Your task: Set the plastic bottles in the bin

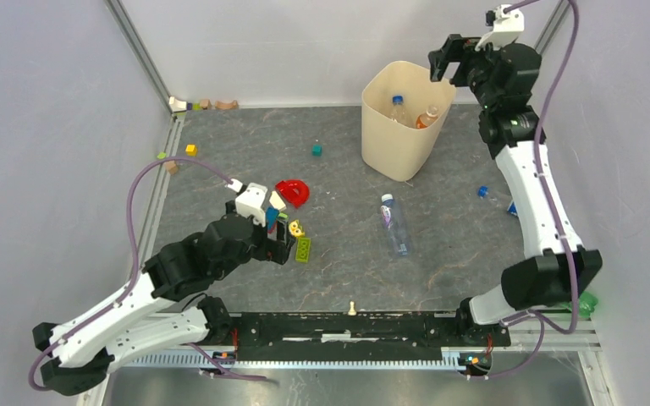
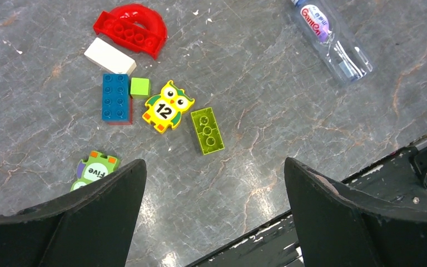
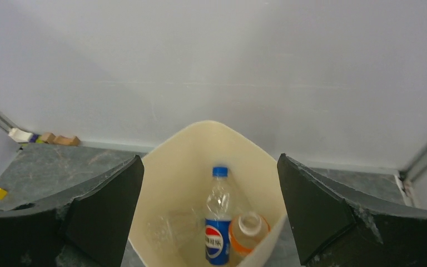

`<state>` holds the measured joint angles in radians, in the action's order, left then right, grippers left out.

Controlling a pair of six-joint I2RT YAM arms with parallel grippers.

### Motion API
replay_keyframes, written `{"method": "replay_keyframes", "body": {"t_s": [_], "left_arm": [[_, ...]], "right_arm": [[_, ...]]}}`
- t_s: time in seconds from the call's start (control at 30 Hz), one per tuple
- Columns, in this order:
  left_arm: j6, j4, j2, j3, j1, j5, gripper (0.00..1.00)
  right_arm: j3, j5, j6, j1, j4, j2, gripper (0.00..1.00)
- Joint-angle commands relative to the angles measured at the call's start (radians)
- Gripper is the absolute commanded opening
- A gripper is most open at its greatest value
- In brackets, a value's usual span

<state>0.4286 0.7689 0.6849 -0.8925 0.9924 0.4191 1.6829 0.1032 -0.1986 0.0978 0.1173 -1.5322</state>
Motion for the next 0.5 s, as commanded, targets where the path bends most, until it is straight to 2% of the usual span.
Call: {"method": "replay_keyframes", "body": {"t_s": [0.0,0.17,0.33,0.47], "left_arm": [[0.027,-0.059,0.095,-0.026,-0.003,0.002,1.00],[0.187,-0.131,0.362,-0.165,0.025,-0.103,1.00],[0.332,-0.188,0.684,-0.347,0.089,-0.044,1.00],[0.398,-0.143,0.975,-0.595,0.143,0.029,1.00]], "right_arm": [[-0.116,-0.094,0.078,-0.005,0.122,0.133,0.98],[-0.284,-0.173,0.076,-0.007,0.207,0.292,0.98],[-0.423,-0.377,0.009,-0.006,0.290,0.461,0.98],[-0.513,-0.495,-0.008,-0.006,0.313,0.588,0.98]]}}
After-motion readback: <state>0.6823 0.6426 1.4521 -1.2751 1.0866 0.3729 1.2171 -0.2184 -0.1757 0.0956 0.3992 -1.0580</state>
